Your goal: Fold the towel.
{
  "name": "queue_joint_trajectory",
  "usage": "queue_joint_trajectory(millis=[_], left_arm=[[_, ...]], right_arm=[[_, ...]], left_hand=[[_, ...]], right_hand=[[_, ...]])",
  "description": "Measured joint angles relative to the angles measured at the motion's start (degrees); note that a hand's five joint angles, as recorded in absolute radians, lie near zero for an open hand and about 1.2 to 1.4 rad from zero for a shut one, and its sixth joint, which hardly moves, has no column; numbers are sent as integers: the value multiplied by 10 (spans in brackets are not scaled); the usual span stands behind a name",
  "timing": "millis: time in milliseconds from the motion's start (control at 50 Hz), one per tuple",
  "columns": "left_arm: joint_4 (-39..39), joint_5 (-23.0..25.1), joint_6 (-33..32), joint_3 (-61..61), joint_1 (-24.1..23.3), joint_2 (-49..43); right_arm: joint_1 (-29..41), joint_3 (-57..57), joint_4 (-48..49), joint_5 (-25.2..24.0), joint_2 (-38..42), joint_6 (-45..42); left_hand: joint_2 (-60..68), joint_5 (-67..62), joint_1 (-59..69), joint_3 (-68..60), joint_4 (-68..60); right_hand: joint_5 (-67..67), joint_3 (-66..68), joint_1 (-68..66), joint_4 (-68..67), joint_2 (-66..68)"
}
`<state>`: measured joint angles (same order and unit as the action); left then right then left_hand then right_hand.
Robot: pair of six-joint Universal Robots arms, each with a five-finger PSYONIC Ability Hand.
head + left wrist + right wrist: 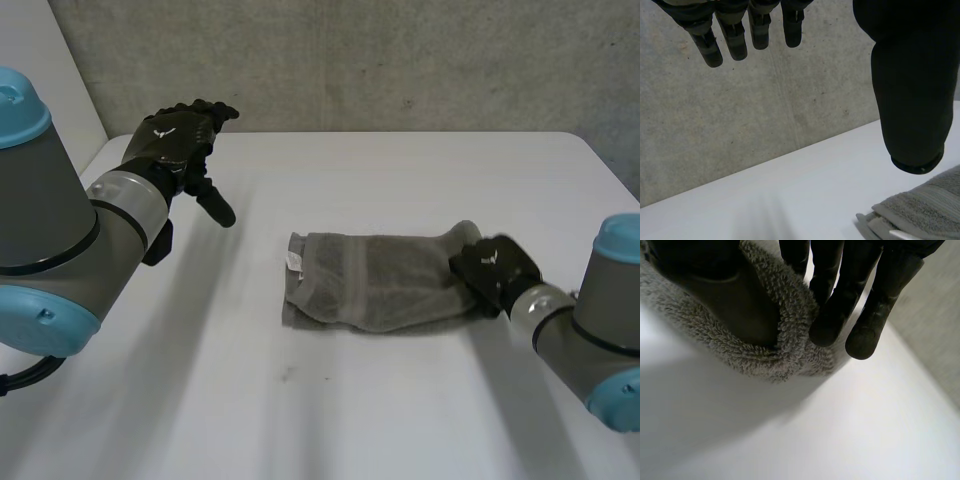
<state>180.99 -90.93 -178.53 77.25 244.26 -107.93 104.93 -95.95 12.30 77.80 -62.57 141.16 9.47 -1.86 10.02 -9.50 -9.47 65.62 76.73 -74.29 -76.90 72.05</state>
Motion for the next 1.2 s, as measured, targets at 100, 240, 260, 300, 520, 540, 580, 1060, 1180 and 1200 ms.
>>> queue_joint_trajectory(millis=[100, 240, 260, 300, 520, 540, 580, 1060, 1180, 1200], left_arm=[[0, 0, 1, 0, -1, 2], [-1, 0, 2, -1, -2, 4], [-1, 0, 2, -1, -2, 4], [-1, 0, 2, -1, -3, 3], [0, 1, 4, -1, -9, -5], [0, 1, 5, -1, -12, -9], [0, 2, 8, -1, -17, -16], [9, 2, 72, -5, -83, -202], [8, 1, 68, -9, -84, -228], [8, 0, 68, -9, -84, -227]], right_arm=[[66, 72, 1, 1, -8, -38], [233, 237, -63, -12, 80, -70], [244, 251, -73, -14, 91, -73], [278, 298, -114, -21, 134, -87], [301, 364, -204, -5, 170, -25], [290, 351, -194, -1, 151, 6], [267, 324, -171, 2, 113, 65], [119, 170, -63, -6, 75, 327], [125, 193, -65, 0, 128, 300], [126, 197, -66, 2, 134, 293]], left_hand=[[0, 0, 0, 0, 0], [0, 0, 0, 0, 0], [0, 0, 0, 0, 0], [0, 0, 0, 0, 0], [0, 0, 0, 0, 0], [0, 0, 0, 0, 0], [0, 0, 0, 0, 0], [0, 0, 0, 0, 0], [0, 0, 0, 0, 0], [0, 0, 0, 0, 0]], right_hand=[[3, 0, -8, 0, 0], [7, 0, -9, 0, 0], [7, 0, -9, 0, 0], [8, 0, -10, 0, 0], [-543, -523, 545, 558, -539], [-601, -587, 585, 602, -567], [-622, -625, 604, 619, -573], [-622, -627, 609, 619, -573], [-622, -627, 609, 619, -573], [-622, -627, 609, 619, -573]])
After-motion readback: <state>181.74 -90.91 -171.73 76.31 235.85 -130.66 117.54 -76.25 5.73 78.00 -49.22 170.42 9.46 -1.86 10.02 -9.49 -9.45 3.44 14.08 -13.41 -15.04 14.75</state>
